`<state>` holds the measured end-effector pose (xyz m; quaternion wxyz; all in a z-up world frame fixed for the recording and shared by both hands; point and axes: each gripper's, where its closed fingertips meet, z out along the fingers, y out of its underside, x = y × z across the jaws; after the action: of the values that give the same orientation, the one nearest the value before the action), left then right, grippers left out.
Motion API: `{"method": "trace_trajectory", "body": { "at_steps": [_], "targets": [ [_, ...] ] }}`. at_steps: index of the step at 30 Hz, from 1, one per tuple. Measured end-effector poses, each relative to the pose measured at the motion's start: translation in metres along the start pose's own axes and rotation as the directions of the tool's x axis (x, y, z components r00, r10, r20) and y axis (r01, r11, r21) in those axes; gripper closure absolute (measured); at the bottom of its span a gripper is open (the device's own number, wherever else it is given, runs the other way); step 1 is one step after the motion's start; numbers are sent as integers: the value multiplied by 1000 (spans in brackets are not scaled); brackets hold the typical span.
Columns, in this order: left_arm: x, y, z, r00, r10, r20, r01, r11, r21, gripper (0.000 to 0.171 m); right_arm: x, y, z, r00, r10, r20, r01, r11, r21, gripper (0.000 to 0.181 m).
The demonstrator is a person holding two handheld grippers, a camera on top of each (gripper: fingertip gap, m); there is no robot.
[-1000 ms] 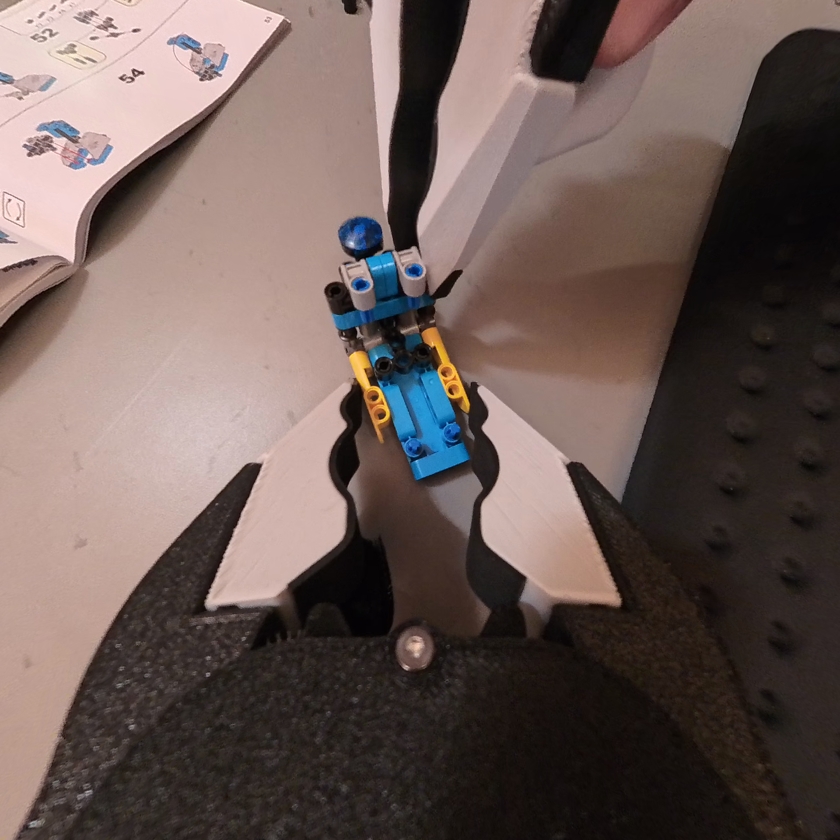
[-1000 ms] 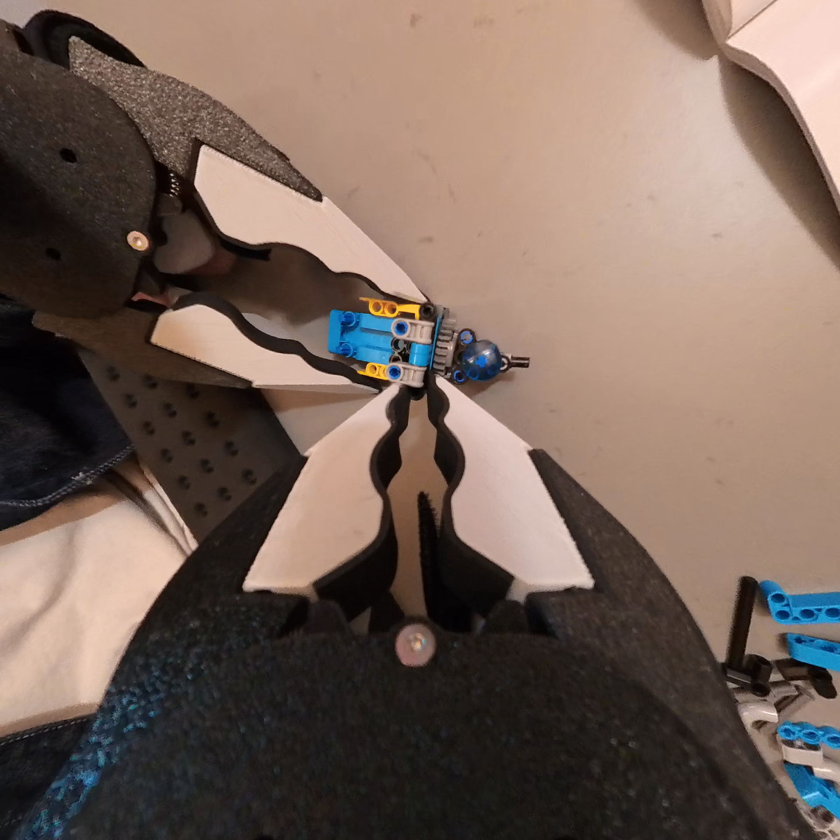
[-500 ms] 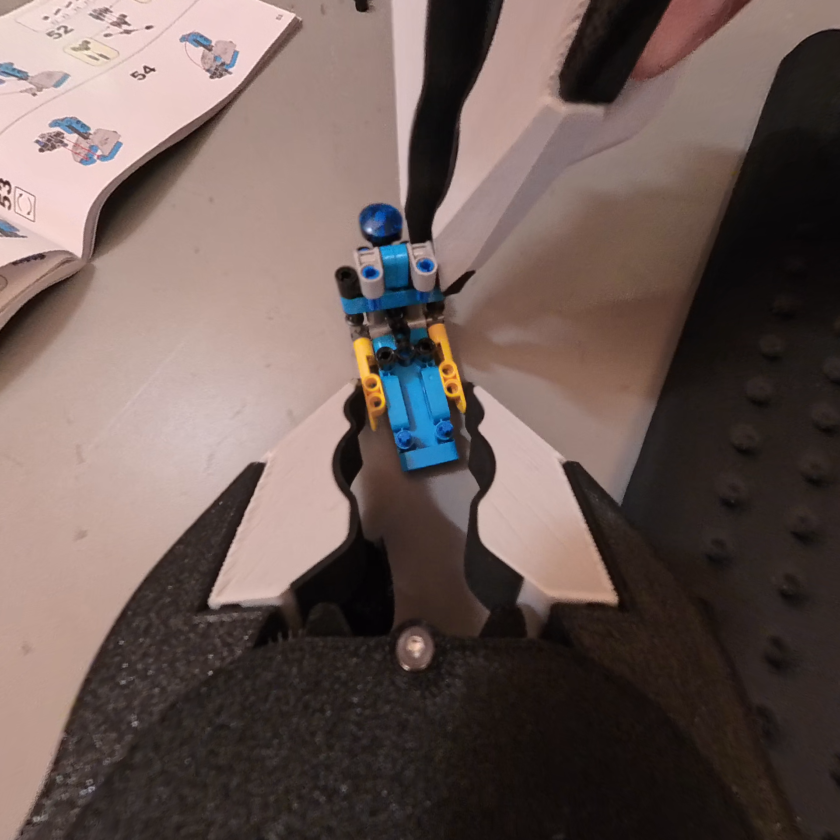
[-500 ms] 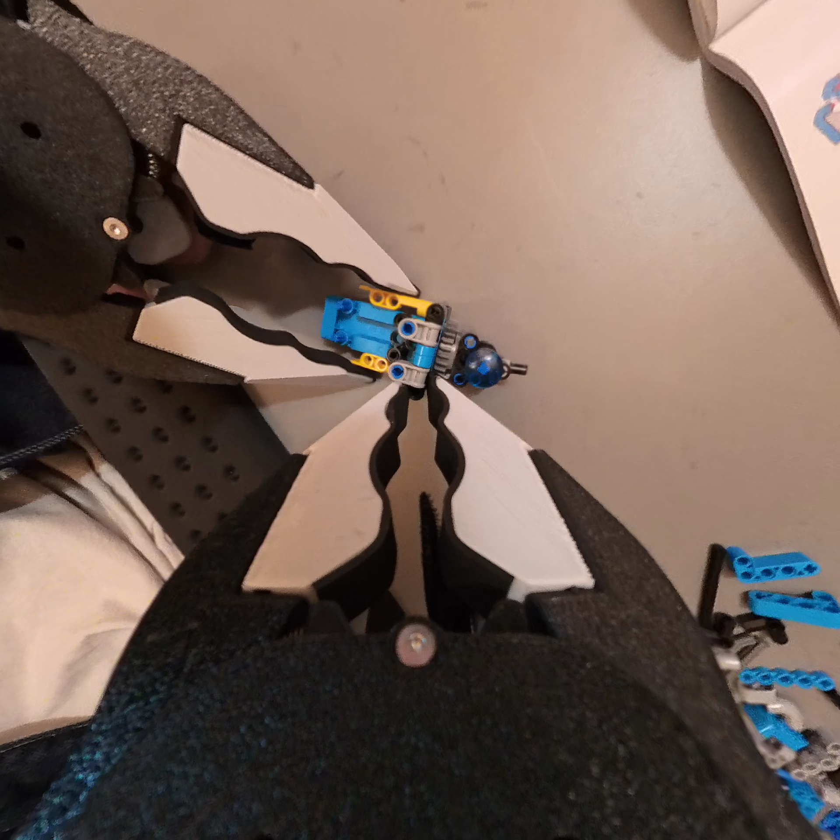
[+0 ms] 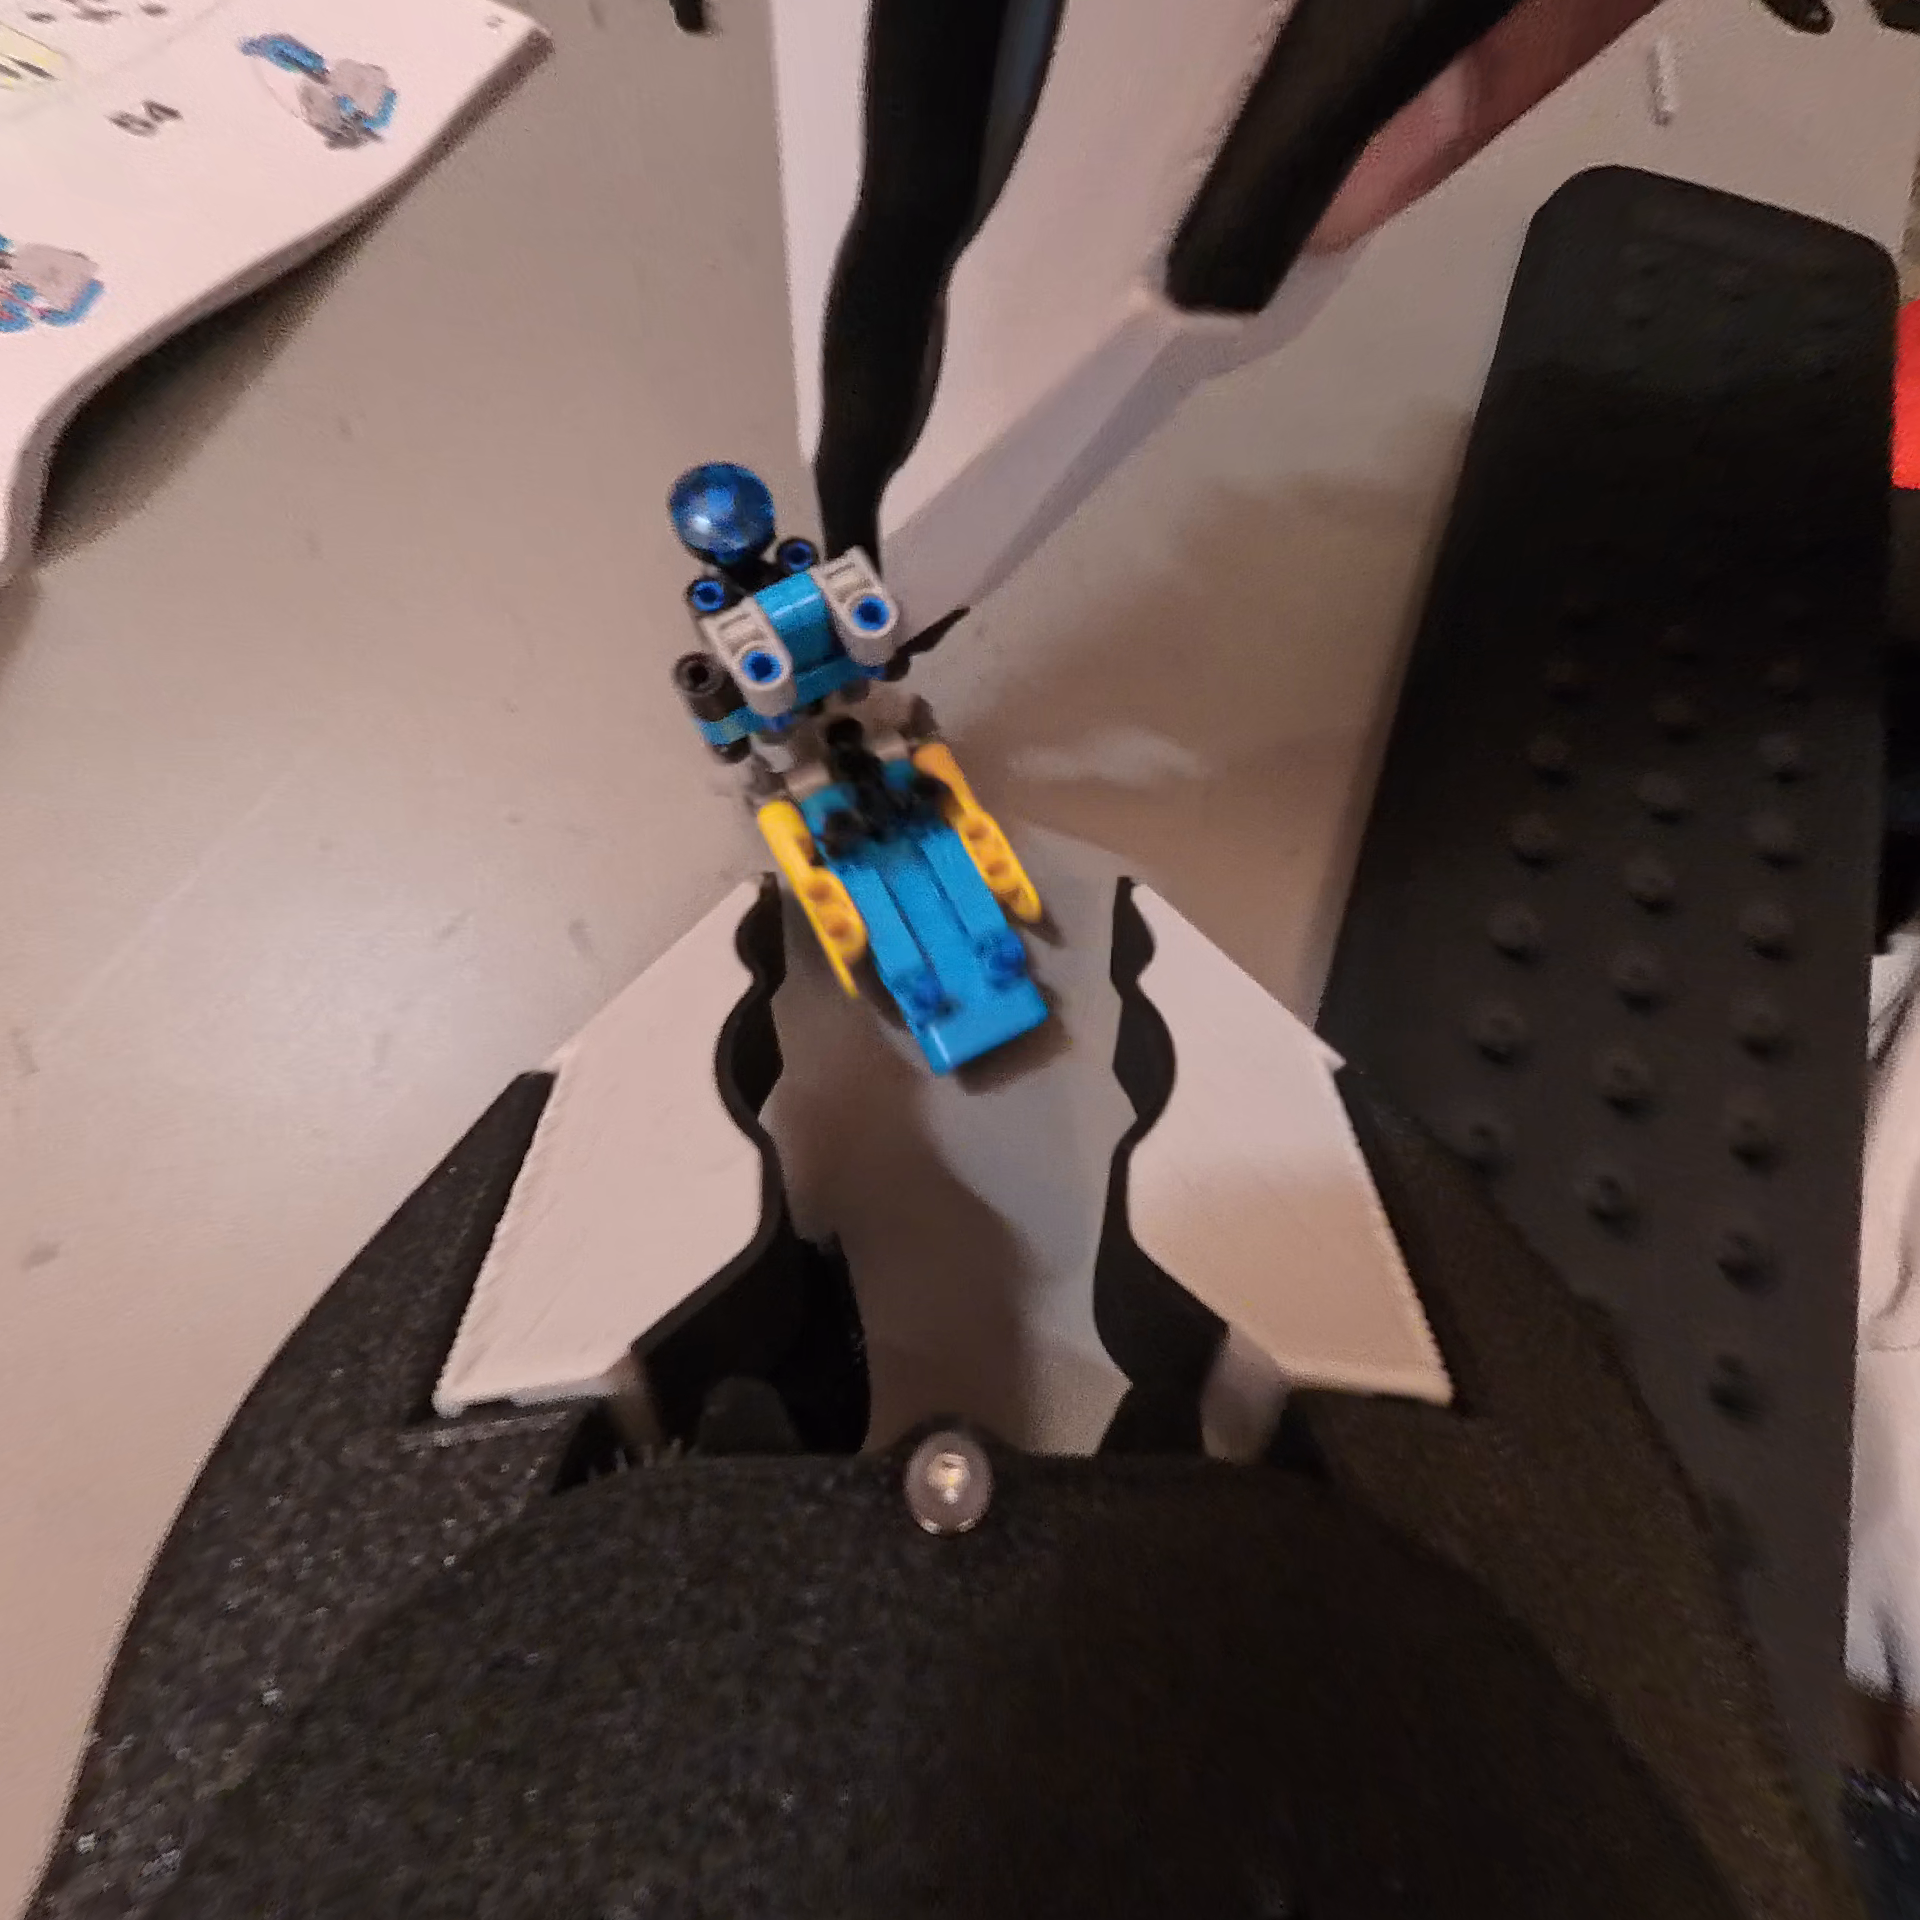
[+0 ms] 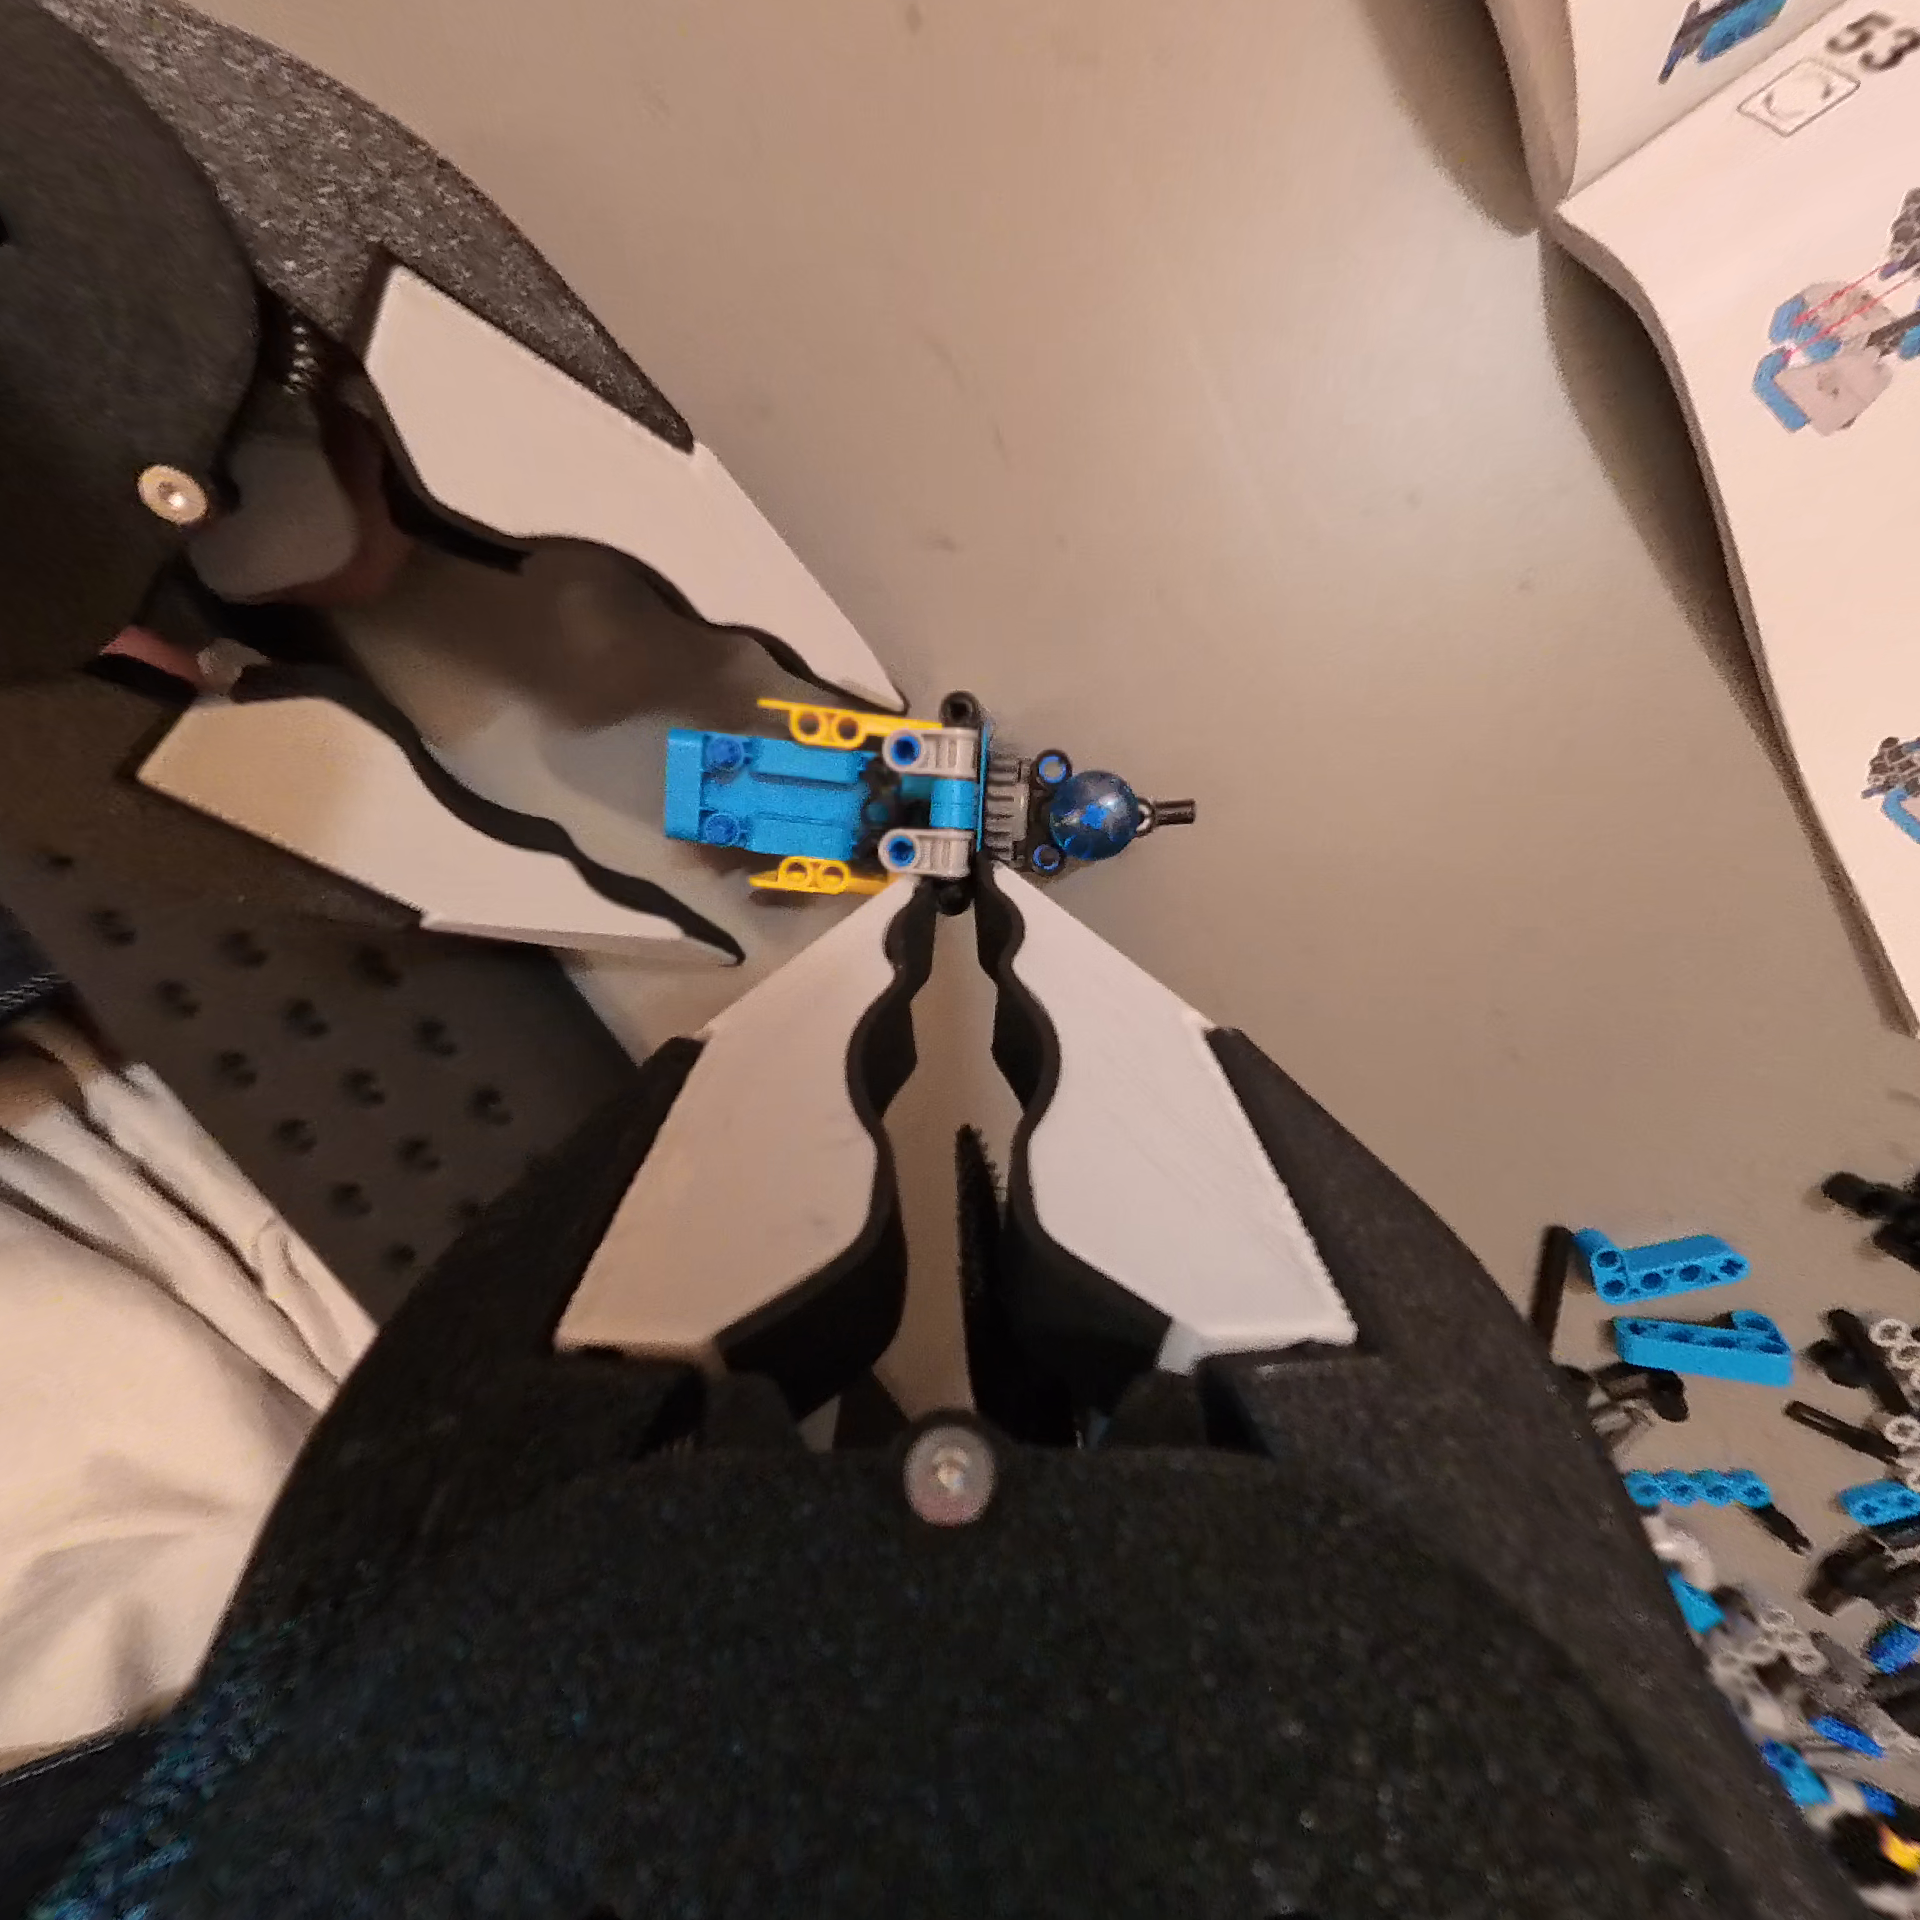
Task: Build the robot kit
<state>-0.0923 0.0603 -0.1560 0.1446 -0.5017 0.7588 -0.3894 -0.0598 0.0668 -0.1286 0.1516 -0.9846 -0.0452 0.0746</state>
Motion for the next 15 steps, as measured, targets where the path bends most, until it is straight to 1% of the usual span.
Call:
{"method": "trace_trajectory", "body": {
  "at_steps": [1, 3, 5, 7, 8, 9, 10, 12, 15],
  "targets": [
    [-2, -2, -5, 1000, -3, -1, 3, 1000, 19, 106, 0, 0, -2, 1000, 7, 4, -7, 1000, 5, 174],
    [1, -5, -18, 999, -3, -36, 5, 998, 57, 106, 2, 3, -2, 1000, 8, 4, -8, 1000, 6, 174],
    [-4, -10, -33, 999, 3, -42, 1, 995, 96, 106, -2, 7, 0, 999, 1, 36, -2, 1000, 12, 174],
    [-10, -16, -43, 997, 22, -67, -13, 991, 133, 113, -7, 7, -1, 997, 11, 73, -14, 999, 38, 174],
    [-11, -18, -45, 994, 41, -98, -27, 990, 142, 119, -10, 5, -2, 995, 17, 97, -23, 998, 58, 174],
    [-13, -20, -45, 989, 67, -129, -49, 989, 142, 124, -12, 3, -3, 994, 24, 107, -32, 997, 76, 174],
    [-16, -20, -43, 982, 97, -159, -76, 988, 133, 125, -15, 3, -5, 993, 21, 116, -30, 997, 77, 174],
    [-25, -20, -35, 970, 143, -198, -129, 988, 81, 129, -18, 3, -5, 994, 2, 108, -8, 998, 64, 174],
    [-31, -26, -27, 940, 223, -257, -211, 975, 73, 145, -15, 3, -5, 997, -13, 72, 9, 998, 54, 174]
  ]
}}
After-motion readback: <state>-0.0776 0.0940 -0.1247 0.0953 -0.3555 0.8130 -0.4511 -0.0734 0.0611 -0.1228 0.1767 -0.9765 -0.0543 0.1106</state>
